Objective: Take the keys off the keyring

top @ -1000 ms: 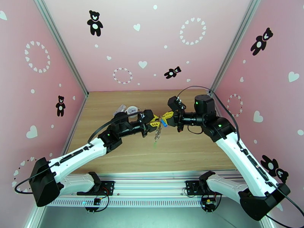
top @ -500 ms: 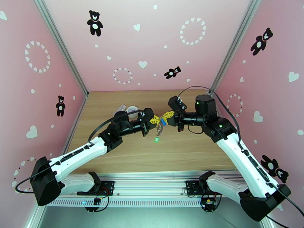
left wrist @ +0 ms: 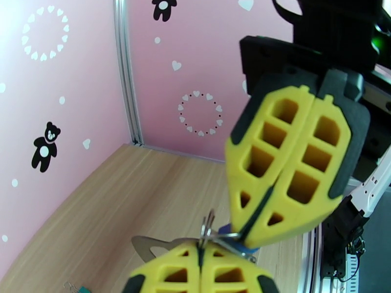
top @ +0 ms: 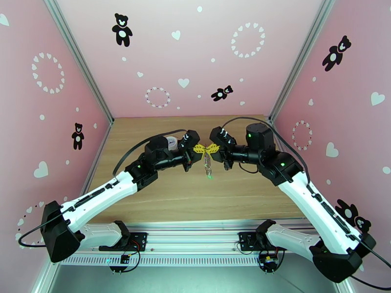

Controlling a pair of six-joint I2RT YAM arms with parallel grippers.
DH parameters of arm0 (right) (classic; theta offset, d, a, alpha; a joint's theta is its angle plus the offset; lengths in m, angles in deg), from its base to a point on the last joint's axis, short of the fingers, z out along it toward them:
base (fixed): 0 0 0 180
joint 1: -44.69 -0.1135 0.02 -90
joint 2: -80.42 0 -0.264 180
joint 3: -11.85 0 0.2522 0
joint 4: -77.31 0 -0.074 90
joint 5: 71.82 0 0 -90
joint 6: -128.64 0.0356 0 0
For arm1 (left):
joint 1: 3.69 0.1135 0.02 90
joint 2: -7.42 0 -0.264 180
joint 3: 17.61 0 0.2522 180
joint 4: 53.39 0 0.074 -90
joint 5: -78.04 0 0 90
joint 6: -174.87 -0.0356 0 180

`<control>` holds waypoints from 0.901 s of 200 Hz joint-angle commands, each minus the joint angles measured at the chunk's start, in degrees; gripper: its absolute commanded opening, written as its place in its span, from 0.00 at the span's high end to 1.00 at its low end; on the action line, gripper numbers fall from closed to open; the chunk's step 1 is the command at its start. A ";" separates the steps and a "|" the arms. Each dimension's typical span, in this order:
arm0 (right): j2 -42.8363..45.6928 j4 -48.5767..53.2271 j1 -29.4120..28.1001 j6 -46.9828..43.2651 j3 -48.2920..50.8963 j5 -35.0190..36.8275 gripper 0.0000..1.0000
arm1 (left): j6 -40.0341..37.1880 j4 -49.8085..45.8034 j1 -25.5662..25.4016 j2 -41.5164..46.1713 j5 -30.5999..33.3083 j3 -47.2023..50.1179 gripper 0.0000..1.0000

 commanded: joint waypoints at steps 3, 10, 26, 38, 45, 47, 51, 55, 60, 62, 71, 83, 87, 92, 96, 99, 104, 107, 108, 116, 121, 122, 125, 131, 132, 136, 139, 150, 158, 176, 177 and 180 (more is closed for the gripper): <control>0.13 1.24 -0.37 0.19 -0.03 1.32 1.00 | 1.67 0.87 -0.21 0.16 2.98 -2.83 1.00; 0.37 0.40 0.00 0.92 0.31 1.29 1.00 | 1.57 0.97 -0.22 0.28 3.04 -2.42 0.99; 0.79 -1.90 1.27 2.60 1.17 0.28 1.00 | 1.81 2.10 -0.22 0.74 3.25 -1.21 0.93; 0.61 -2.84 2.23 3.83 1.33 -1.09 1.00 | 2.45 2.60 -0.23 1.24 3.15 -0.42 0.84; 0.45 -3.53 2.70 4.64 1.46 -1.74 1.00 | 2.76 2.67 -0.21 1.76 3.04 0.04 0.80; 0.32 -3.68 2.77 4.91 1.46 -1.78 1.00 | 2.78 2.75 -0.27 1.98 3.02 0.18 0.80; 0.15 -3.87 2.89 5.49 1.42 -1.79 1.00 | 2.98 2.84 -0.23 2.37 3.02 0.60 0.78; -0.13 -4.01 2.99 5.81 1.24 -1.87 1.00 | 3.42 2.95 -0.23 2.84 3.50 1.01 0.74; -0.56 -3.65 3.14 6.15 0.77 -1.96 1.00 | 4.08 2.98 -0.23 3.41 4.29 1.51 0.71; -0.74 -3.42 3.19 6.15 0.52 -2.01 1.00 | 4.27 2.87 -0.23 3.64 4.70 1.67 0.70; -1.40 -2.79 3.37 6.29 -0.01 -2.35 1.00 | 4.79 2.24 -0.23 4.61 5.72 2.37 0.69; -1.52 -3.59 3.52 6.88 0.38 -2.74 1.00 | 4.97 2.61 -0.20 5.95 5.83 3.87 0.69; -1.62 -3.68 3.60 7.05 0.47 -2.84 1.00 | 5.13 3.25 -0.20 6.38 5.76 4.64 0.69; -1.74 -3.82 3.70 7.29 0.52 -2.89 1.00 | 5.36 4.19 -0.17 6.92 5.83 5.61 0.68; -1.75 -3.91 3.81 7.41 0.50 -3.08 1.00 | 5.46 4.98 -0.14 7.30 5.92 6.34 0.67; -1.78 -3.97 3.94 7.55 0.50 -3.21 1.00 | 5.50 5.52 -0.18 7.56 5.99 6.76 0.66; -1.93 -4.14 4.09 7.74 0.63 -3.72 1.00 | 5.43 6.26 -0.14 7.85 6.08 7.43 0.66; -1.90 -4.27 4.23 7.84 0.71 -3.99 1.00 | 5.30 6.53 -0.15 7.98 6.07 7.76 0.65; -1.97 -4.36 4.24 7.90 0.74 -4.03 1.00 | 5.27 6.55 -0.15 7.99 6.08 7.83 0.65; -1.86 -4.88 4.49 8.24 1.25 -4.56 1.00 | 4.79 6.92 -0.14 8.08 6.23 8.24 0.65; -1.84 -5.33 4.67 8.46 1.55 -5.30 1.00 | 4.43 7.06 -0.13 8.08 6.54 8.34 0.65; -1.80 -5.42 4.73 8.52 1.59 -5.52 1.00 | 4.36 7.08 -0.14 8.04 6.53 8.34 0.65; -1.71 -5.81 4.87 8.68 1.82 -6.12 1.00 | 4.10 7.23 -0.14 8.00 6.55 8.30 0.65; -1.52 -6.74 5.11 9.18 2.39 -6.86 1.00 | 3.58 7.79 -0.09 7.95 6.47 8.57 0.65; -1.51 -6.92 5.17 9.27 2.50 -6.92 1.00 | 3.53 7.89 -0.12 7.93 6.37 8.63 0.65; -1.37 -7.41 5.30 9.75 2.72 -6.97 1.00 | 3.29 8.37 -0.06 7.91 6.13 8.75 0.65; -1.40 -7.64 5.39 10.06 2.85 -6.92 1.00 | 3.13 8.79 -0.04 7.86 5.92 8.91 0.65; -1.72 -7.77 5.66 10.57 2.78 -6.93 1.00 | 2.46 10.54 0.03 7.65 4.93 9.60 0.63; -1.97 -7.93 5.84 10.83 2.86 -7.28 1.00 | 1.93 11.89 0.12 7.34 3.89 10.20 0.62; -2.05 -9.31 6.02 11.65 3.40 -8.53 1.00 | 0.92 13.70 0.30 6.22 2.92 10.54 0.62; -2.00 -9.39 6.02 11.70 3.40 -8.54 1.00 | 0.89 13.83 0.30 6.19 3.01 10.54 0.62; -2.00 -9.67 5.99 11.88 3.51 -8.58 1.00 | 0.81 14.13 0.30 6.09 3.06 10.61 0.62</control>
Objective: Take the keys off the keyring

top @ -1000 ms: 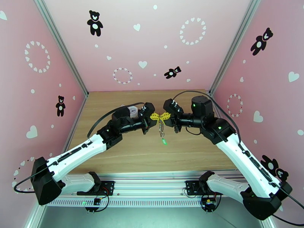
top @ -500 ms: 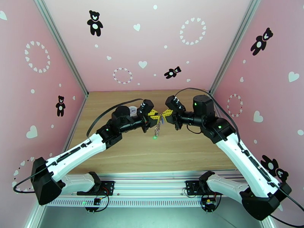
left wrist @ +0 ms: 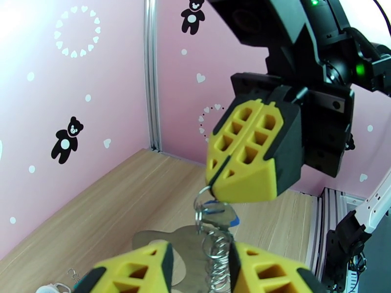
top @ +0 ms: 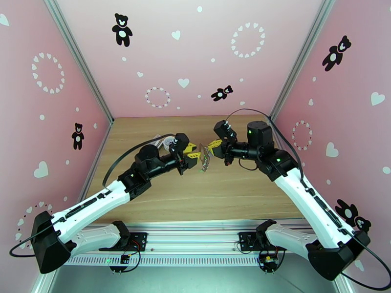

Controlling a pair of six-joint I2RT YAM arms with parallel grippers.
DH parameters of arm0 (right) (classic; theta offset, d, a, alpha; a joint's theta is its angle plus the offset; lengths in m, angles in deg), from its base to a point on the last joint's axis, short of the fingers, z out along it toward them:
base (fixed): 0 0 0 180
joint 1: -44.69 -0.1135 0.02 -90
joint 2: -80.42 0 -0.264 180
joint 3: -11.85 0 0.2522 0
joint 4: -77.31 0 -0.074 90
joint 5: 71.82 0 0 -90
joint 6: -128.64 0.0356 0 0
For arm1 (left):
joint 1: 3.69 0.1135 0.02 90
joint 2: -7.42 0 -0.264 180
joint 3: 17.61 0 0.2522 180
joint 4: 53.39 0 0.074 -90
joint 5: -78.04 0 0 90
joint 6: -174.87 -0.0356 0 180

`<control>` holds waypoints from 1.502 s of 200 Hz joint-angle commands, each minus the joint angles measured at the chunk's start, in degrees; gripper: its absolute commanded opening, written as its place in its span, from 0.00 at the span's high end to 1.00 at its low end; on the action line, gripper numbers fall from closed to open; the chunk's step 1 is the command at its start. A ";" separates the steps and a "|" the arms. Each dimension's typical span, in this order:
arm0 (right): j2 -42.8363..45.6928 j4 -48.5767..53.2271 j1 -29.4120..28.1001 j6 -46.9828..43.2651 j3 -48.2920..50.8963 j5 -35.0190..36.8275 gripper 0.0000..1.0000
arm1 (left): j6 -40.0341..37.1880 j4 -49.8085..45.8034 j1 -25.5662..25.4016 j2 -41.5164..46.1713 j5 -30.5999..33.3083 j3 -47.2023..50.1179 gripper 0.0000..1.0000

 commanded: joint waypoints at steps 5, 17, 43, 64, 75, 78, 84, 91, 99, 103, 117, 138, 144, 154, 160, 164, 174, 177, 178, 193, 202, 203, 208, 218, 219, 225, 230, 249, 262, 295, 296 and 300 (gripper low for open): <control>-0.07 -4.83 0.23 2.28 0.83 -2.68 1.00 | -2.05 5.66 0.39 -1.21 -1.15 1.07 0.62; -0.06 -5.32 0.32 2.68 1.02 -2.42 1.00 | -1.82 8.29 0.68 -1.00 -1.02 2.11 0.61; 0.07 -6.04 0.33 3.53 0.93 -3.36 1.00 | -1.75 12.87 1.19 -0.37 -0.83 4.57 0.60; 0.37 -5.97 0.41 3.89 0.43 -3.12 1.00 | -1.72 14.35 1.64 0.10 -1.45 6.43 0.60; 0.51 -6.86 0.38 4.78 0.51 -4.10 1.00 | -2.55 14.35 1.81 0.19 -1.82 7.02 0.60; 0.55 -6.80 0.36 4.96 0.47 -4.25 1.00 | -2.76 14.41 1.89 0.25 -1.96 7.20 0.60; 0.41 -6.42 0.42 5.05 0.23 -4.28 1.00 | -2.95 14.98 1.99 0.36 -2.06 7.70 0.60; 0.35 -5.95 0.42 4.92 -0.06 -4.27 1.00 | -2.98 16.04 2.23 0.53 -2.65 8.43 0.60; 0.47 -6.22 0.41 5.08 0.20 -4.75 1.00 | -3.19 17.44 2.41 0.78 -3.64 9.38 0.61; 0.61 -6.71 0.39 5.25 0.43 -4.93 1.00 | -3.24 17.93 2.43 0.88 -3.81 9.77 0.60; 0.53 -7.92 0.42 6.33 0.81 -5.05 1.00 | -3.42 18.55 2.44 0.82 -4.45 9.80 0.60; 0.04 -8.41 0.39 6.82 1.16 -6.01 1.00 | -4.17 17.46 2.47 -0.40 -4.93 8.18 0.62; 0.33 -8.87 0.37 6.87 1.44 -6.56 1.00 | -4.44 17.69 2.51 -0.70 -5.21 8.00 0.62; 0.63 -9.62 0.38 7.31 1.69 -6.92 1.00 | -4.50 18.53 2.52 -1.03 -4.54 7.81 0.62; 0.61 -9.97 0.42 7.51 1.74 -6.70 1.00 | -4.27 19.19 2.54 -1.20 -3.77 7.64 0.63; 0.58 -9.91 0.42 7.57 1.59 -6.55 1.00 | -4.20 19.63 2.52 -1.34 -3.69 7.63 0.65; 0.33 -9.46 0.38 7.34 1.22 -6.39 1.00 | -4.13 20.70 2.52 -1.77 -3.85 7.49 0.66; 0.19 -9.43 0.42 7.31 1.17 -6.54 1.00 | -4.06 20.96 2.52 -1.89 -3.86 7.45 0.66; 0.20 -9.47 0.42 7.31 1.16 -6.55 1.00 | -4.05 21.00 2.52 -1.95 -3.90 7.41 0.66; -0.04 -9.88 0.34 7.40 1.32 -7.22 1.00 | -3.53 21.29 2.60 -2.86 -4.51 6.69 0.66; -0.17 -9.97 0.28 7.49 1.34 -7.13 1.00 | -3.06 21.47 2.60 -3.43 -5.28 6.10 0.66; -0.15 -9.97 0.31 7.49 1.33 -7.16 1.00 | -3.02 21.48 2.60 -3.51 -5.41 6.07 0.66; -0.19 -9.96 0.33 7.36 1.36 -7.20 1.00 | -2.77 21.41 2.60 -3.86 -5.61 5.73 0.66; -0.24 -10.27 0.33 7.40 1.33 -7.42 1.00 | -2.39 21.52 2.64 -4.62 -5.70 5.56 0.66; -0.32 -10.33 0.33 7.40 1.37 -7.48 1.00 | -2.38 21.55 2.62 -4.68 -5.66 5.54 0.66; -0.38 -10.52 0.33 7.40 1.36 -7.93 1.00 | -2.32 21.80 2.65 -5.15 -5.70 5.57 0.66; -0.47 -10.68 0.33 7.40 1.40 -8.13 1.00 | -2.32 22.10 2.61 -5.54 -5.71 5.54 0.66; -0.46 -10.41 0.28 6.76 1.49 -7.77 1.00 | -1.16 24.14 2.70 -6.41 -5.76 5.54 0.66; -0.43 -10.53 0.31 6.65 1.50 -7.77 1.00 | -0.88 23.53 2.70 -6.94 -7.73 3.16 0.68; -0.65 -10.18 0.25 5.59 1.68 -7.49 1.00 | -0.32 23.63 2.69 -7.96 -7.28 2.56 0.75; -0.61 -10.11 0.25 5.57 1.68 -7.47 1.00 | -0.33 23.65 2.69 -7.97 -7.28 2.54 0.76; -0.59 -10.05 0.25 5.48 1.68 -7.44 1.00 | -0.34 23.74 2.69 -8.07 -7.36 2.53 0.77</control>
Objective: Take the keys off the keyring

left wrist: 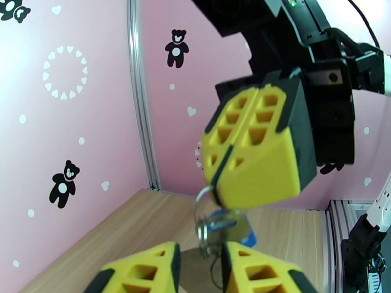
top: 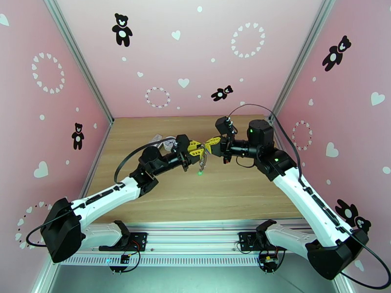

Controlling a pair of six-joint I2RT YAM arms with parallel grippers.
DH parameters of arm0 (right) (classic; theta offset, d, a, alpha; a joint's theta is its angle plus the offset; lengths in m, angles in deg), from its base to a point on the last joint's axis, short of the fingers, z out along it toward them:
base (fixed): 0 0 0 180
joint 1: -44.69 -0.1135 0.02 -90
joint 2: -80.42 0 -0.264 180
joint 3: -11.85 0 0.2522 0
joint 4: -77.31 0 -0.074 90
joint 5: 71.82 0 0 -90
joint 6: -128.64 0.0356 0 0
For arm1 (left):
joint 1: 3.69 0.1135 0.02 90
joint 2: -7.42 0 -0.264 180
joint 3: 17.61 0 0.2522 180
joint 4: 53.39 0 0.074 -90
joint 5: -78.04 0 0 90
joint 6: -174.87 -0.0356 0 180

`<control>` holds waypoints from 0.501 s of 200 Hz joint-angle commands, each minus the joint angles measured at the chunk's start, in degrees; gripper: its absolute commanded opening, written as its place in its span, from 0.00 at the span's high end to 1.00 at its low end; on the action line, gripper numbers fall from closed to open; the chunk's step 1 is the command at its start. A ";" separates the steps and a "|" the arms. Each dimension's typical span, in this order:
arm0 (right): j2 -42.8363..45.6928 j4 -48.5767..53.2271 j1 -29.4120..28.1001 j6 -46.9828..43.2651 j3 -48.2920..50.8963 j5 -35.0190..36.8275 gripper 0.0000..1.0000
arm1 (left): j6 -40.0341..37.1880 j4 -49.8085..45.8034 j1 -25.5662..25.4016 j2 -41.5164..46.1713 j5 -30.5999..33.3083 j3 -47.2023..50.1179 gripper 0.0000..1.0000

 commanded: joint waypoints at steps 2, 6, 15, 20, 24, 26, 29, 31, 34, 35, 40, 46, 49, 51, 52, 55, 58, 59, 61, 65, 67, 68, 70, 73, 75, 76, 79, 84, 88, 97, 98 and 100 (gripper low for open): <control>-0.27 -1.85 0.11 -1.37 0.43 -0.93 1.00 | 0.93 1.73 0.42 -0.82 -1.36 -1.52 0.78; -0.31 -1.72 0.06 -1.48 0.34 -0.95 1.00 | 0.86 1.51 0.40 -0.88 -1.65 -1.67 0.78; -0.08 -1.76 0.07 -1.56 0.21 -0.91 1.00 | 0.84 0.74 0.40 -1.09 -1.82 -2.03 0.79; -0.01 -1.81 -0.04 -1.62 0.17 -0.86 1.00 | 0.84 0.41 0.35 -1.12 -1.90 -2.15 0.79; 0.01 -1.84 0.01 -1.66 0.02 -0.85 1.00 | 0.84 0.33 0.39 -1.25 -1.96 -2.17 0.79; 0.06 -1.81 0.00 -1.68 -0.05 -0.78 1.00 | 0.84 0.29 0.40 -1.22 -1.93 -2.11 0.79; 0.12 -1.83 -0.05 -1.79 -0.10 -0.69 1.00 | 0.84 0.24 0.40 -1.17 -1.98 -2.09 0.79; 0.15 -1.74 -0.06 -1.85 -0.10 -0.61 1.00 | 0.90 0.24 0.40 -1.16 -2.02 -2.04 0.79; 0.26 -1.76 -0.14 -1.88 -0.18 -0.42 1.00 | 0.92 0.20 0.40 -1.13 -2.08 -1.98 0.79; 0.32 -1.74 -0.19 -1.90 -0.23 -0.36 1.00 | 0.92 0.18 0.40 -1.08 -2.13 -1.95 0.79; 0.34 -1.64 -0.19 -2.00 -0.26 -0.23 1.00 | 0.93 0.02 0.40 -0.97 -2.22 -1.89 0.79; 0.43 -1.63 -0.23 -2.07 -0.32 -0.21 1.00 | 0.93 -0.15 0.46 -0.82 -2.03 -1.78 0.77; 0.43 -1.55 -0.17 -2.10 -0.37 -0.24 1.00 | 0.93 -0.32 0.41 -0.78 -1.79 -1.72 0.75; 0.45 -1.48 -0.22 -2.17 -0.36 -0.28 1.00 | 0.93 -0.40 0.40 -0.66 -1.69 -1.67 0.75; 0.45 -1.46 -0.27 -2.22 -0.40 -0.29 1.00 | 0.97 -0.48 0.40 -0.67 -1.58 -1.66 0.74; 0.50 -1.33 -0.31 -2.31 -0.44 -0.23 1.00 | 0.96 -0.68 0.40 -0.56 -1.44 -1.55 0.74; 0.43 -1.11 -0.25 -2.42 -0.51 -0.25 1.00 | 0.93 -0.80 0.40 -0.49 -1.43 -1.42 0.74; 0.49 -1.06 -0.24 -2.48 -0.52 -0.23 1.00 | 0.88 -0.80 0.40 -0.41 -1.45 -1.40 0.74; 0.53 -0.89 -0.35 -2.57 -0.58 -0.23 1.00 | 0.81 -0.88 0.42 -0.33 -1.38 -1.25 0.74; 0.52 -0.59 -0.40 -2.83 -0.71 -0.11 1.00 | 0.68 -0.90 0.40 -0.15 -1.26 -1.17 0.73; 0.54 -0.42 -0.37 -2.94 -0.71 -0.03 1.00 | 0.67 -0.83 0.40 -0.09 -1.07 -0.96 0.73; 0.50 -0.32 -0.35 -3.00 -0.71 0.02 1.00 | 0.75 -0.78 0.40 -0.08 -0.97 -0.86 0.73; 0.51 -0.25 -0.40 -3.05 -0.80 0.11 1.00 | 0.82 -0.69 0.40 0.04 -0.73 -0.75 0.72; 0.52 -0.15 -0.34 -3.11 -0.76 0.14 1.00 | 0.88 -0.57 0.40 0.06 -0.26 -0.55 0.72; 0.54 -0.14 -0.37 -3.14 -0.74 0.19 1.00 | 0.91 -0.49 0.40 0.14 0.01 -0.45 0.72; 0.58 -0.14 -0.35 -3.11 -0.73 0.21 1.00 | 0.92 -0.47 0.40 0.17 0.15 -0.39 0.72; 0.60 -0.13 -0.39 -3.11 -0.75 0.19 1.00 | 1.00 -0.40 0.40 0.27 0.51 -0.27 0.72; 0.68 -0.27 -0.44 -3.12 -0.72 0.23 1.00 | 1.16 -0.31 0.46 0.32 1.01 -0.08 0.72; 0.67 -0.42 -0.41 -3.07 -0.71 0.23 1.00 | 1.33 -0.14 0.48 0.28 1.26 0.01 0.72; 0.55 -0.41 -0.50 -3.07 -0.80 0.23 1.00 | 1.75 0.40 0.62 0.03 1.41 0.11 0.72; 0.59 -0.36 -0.50 -3.07 -0.80 0.27 1.00 | 1.77 0.50 0.59 0.03 1.42 0.11 0.72; 0.62 -0.34 -0.57 -3.05 -0.80 0.29 1.00 | 1.91 0.61 0.58 -0.02 1.31 0.11 0.73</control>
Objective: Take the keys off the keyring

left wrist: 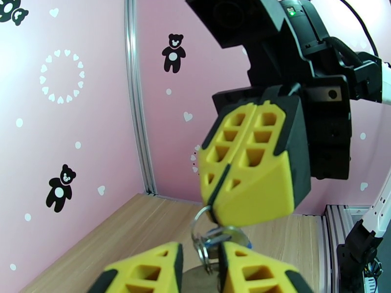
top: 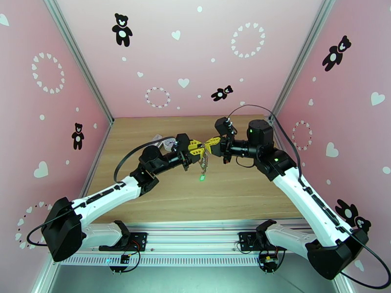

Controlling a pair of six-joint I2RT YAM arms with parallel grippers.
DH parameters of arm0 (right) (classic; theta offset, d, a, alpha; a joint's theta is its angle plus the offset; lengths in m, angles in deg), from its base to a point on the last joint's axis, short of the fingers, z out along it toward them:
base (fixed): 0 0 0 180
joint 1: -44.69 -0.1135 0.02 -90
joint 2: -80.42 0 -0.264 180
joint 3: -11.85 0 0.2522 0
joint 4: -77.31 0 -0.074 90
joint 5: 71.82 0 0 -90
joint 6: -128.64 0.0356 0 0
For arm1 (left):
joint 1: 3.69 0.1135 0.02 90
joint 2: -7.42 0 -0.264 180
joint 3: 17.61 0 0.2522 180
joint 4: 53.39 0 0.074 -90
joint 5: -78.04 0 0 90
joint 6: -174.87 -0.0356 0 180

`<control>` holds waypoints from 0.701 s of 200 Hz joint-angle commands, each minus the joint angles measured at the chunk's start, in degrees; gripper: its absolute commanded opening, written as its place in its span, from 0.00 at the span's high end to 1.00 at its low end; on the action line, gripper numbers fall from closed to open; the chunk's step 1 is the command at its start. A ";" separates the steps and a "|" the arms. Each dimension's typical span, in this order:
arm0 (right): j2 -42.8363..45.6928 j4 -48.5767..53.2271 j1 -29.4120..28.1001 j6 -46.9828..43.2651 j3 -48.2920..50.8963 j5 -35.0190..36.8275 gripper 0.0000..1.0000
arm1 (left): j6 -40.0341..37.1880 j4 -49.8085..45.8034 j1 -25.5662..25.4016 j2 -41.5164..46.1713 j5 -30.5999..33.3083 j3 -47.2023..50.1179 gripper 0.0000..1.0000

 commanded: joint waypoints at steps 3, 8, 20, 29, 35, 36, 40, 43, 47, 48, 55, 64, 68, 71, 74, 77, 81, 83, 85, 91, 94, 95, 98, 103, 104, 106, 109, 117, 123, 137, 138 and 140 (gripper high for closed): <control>0.65 -0.59 -0.50 -0.86 -0.76 -0.04 1.00 | 1.32 0.90 0.58 0.34 1.33 0.45 0.73; 0.64 -0.69 -0.56 -0.86 -0.73 -0.01 1.00 | 1.61 1.15 0.60 0.08 1.16 0.29 0.74; 0.74 -1.15 -0.76 -0.95 -0.43 0.38 1.00 | 2.11 1.14 0.64 -0.54 0.55 -0.24 0.76; 0.70 -1.32 -1.03 -1.01 -0.24 0.72 1.00 | 2.72 1.66 0.68 -0.82 0.31 -0.27 0.78; 0.66 -1.23 -1.11 -1.19 -0.24 1.06 1.00 | 3.19 2.44 0.67 -0.94 0.27 -0.11 0.80; 0.62 -1.18 -1.18 -1.24 -0.21 1.16 1.00 | 3.30 2.59 0.66 -0.95 0.22 -0.10 0.81; 0.52 -0.89 -1.39 -1.36 -0.33 1.72 1.00 | 3.48 3.07 0.66 -0.99 0.02 -0.01 0.86; 0.40 -0.53 -1.54 -1.61 -0.57 2.13 1.00 | 3.55 3.35 0.68 -1.08 -0.19 0.04 0.90; 0.23 -0.01 -1.76 -1.87 -0.82 2.43 1.00 | 3.59 3.37 0.64 -1.04 -0.52 0.01 0.93; 0.22 0.09 -1.81 -1.94 -0.85 2.47 1.00 | 3.59 3.41 0.61 -1.04 -0.52 0.05 0.94; -0.01 0.45 -2.20 -2.17 -1.14 2.69 1.00 | 3.80 3.16 0.65 -1.05 -0.75 -0.23 0.95; -0.02 0.27 -3.00 -2.42 -1.25 3.98 1.00 | 3.78 2.01 0.63 -0.96 -0.89 -0.80 0.95; 0.02 0.33 -3.36 -2.64 -1.25 4.62 1.00 | 3.64 1.35 0.69 -0.91 -1.06 -1.06 0.95; 0.01 0.43 -3.78 -2.96 -1.31 5.01 1.00 | 3.59 0.99 0.59 -0.87 -1.11 -1.19 0.95; -0.10 0.60 -4.05 -3.23 -1.39 5.54 1.00 | 3.59 0.68 0.62 -0.82 -1.10 -1.30 0.95; -0.12 0.82 -4.41 -3.60 -1.54 5.94 1.00 | 3.59 0.37 0.63 -0.74 -1.14 -1.51 0.95; -0.27 1.21 -4.89 -4.07 -1.78 6.65 1.00 | 3.52 -0.05 0.64 -0.60 -1.17 -1.67 0.96; -0.35 1.53 -5.15 -4.30 -1.97 7.10 1.00 | 3.51 -0.28 0.63 -0.56 -1.15 -1.72 0.96; -0.39 1.76 -5.37 -4.58 -2.08 7.54 1.00 | 3.50 -0.54 0.59 -0.46 -1.13 -1.79 0.96; -0.72 2.80 -6.11 -5.44 -2.62 8.77 1.00 | 3.50 -1.37 0.64 -0.18 -0.98 -2.00 0.96; -0.76 3.28 -6.47 -5.96 -2.92 9.47 1.00 | 3.57 -1.80 0.58 -0.01 -0.91 -2.16 0.96; -0.84 3.50 -6.58 -6.13 -2.96 9.68 1.00 | 3.62 -1.94 0.58 0.05 -0.85 -2.23 0.96; -1.03 3.98 -6.99 -6.58 -3.33 10.37 1.00 | 3.67 -2.52 0.62 0.20 -0.76 -2.44 0.96; -1.11 4.79 -7.68 -7.37 -3.64 11.49 1.00 | 3.80 -3.68 0.64 0.54 -0.73 -2.82 0.96; -1.20 4.87 -7.85 -7.54 -3.71 11.74 1.00 | 3.83 -3.68 0.60 0.72 -0.68 -2.90 0.96; -1.19 5.06 -8.19 -7.87 -3.81 12.30 1.00 | 3.89 -4.11 0.58 0.81 -0.68 -3.10 0.96; -1.30 5.50 -8.73 -8.34 -3.93 13.13 1.00 | 3.98 -4.82 0.57 0.92 -0.69 -3.40 0.96; -1.47 6.27 -10.10 -9.46 -4.13 15.02 1.00 | 4.05 -7.41 0.62 1.29 -0.64 -4.55 0.96; -1.61 6.59 -11.05 -9.96 -4.37 16.41 1.00 | 3.95 -9.72 0.57 1.51 -0.31 -5.50 0.96; -2.23 7.41 -13.38 -11.05 -4.74 19.09 1.00 | 3.44 -14.10 0.57 1.57 -0.19 -7.44 0.94; -2.33 7.45 -13.51 -11.14 -4.79 19.23 1.00 | 3.43 -14.38 0.57 1.54 -0.10 -7.55 0.94; -2.46 7.61 -13.76 -11.38 -4.83 19.47 1.00 | 3.42 -14.85 0.57 1.54 -0.03 -7.78 0.94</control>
